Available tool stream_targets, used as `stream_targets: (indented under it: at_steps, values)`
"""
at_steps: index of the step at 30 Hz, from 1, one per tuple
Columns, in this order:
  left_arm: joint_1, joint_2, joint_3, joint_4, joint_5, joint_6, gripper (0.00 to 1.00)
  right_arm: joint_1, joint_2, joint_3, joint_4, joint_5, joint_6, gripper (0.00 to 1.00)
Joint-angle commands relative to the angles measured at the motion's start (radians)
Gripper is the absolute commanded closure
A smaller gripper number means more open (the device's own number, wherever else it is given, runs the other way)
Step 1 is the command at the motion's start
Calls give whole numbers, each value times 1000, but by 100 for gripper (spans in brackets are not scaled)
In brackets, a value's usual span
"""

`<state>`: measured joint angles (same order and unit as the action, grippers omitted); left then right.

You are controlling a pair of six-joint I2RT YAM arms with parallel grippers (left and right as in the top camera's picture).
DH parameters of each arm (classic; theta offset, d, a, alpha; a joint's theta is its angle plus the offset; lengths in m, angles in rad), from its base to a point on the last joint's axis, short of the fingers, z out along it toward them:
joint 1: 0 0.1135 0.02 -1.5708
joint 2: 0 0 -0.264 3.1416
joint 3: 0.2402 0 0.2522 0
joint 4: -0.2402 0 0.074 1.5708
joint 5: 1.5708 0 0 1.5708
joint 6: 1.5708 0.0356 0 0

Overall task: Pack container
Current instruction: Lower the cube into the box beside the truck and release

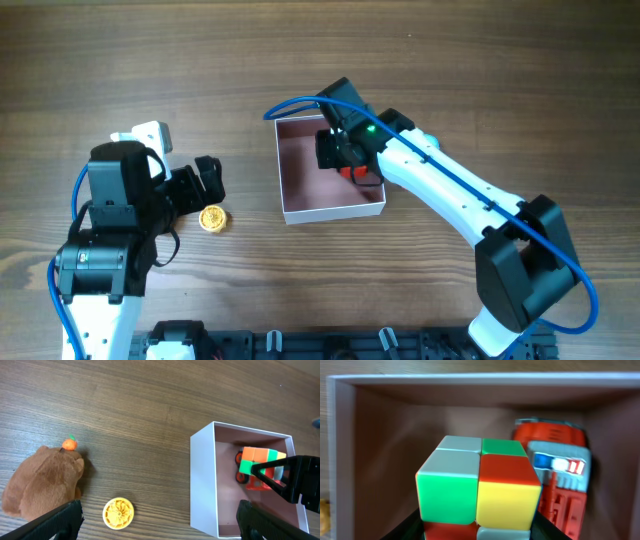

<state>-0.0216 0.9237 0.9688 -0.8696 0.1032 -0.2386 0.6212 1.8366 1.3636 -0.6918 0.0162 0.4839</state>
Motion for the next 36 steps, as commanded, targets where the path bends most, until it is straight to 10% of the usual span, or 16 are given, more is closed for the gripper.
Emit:
stream_targets:
  at_steps: [1,12,24,30,34,35,36]
  values:
    - [-6,0,20,1,8,-8,0,-1,19,5,-6,63,46,95]
    - [-6,0,20,1,8,-8,0,-1,19,5,34,-2,-125,94]
    - [-6,0,20,1,8,-8,0,-1,21,5,56,12,-118,25]
    - [-6,0,20,1,8,-8,0,-1,21,5,57,10,-118,23]
    - [-6,0,20,1,8,-8,0,11,20,10,107,-103,-200,40]
    - [-6,0,20,1,8,-8,0,23,20,10,124,-116,-204,84]
    - [-6,0,20,1,8,-8,0,35,21,10,136,-114,-204,96]
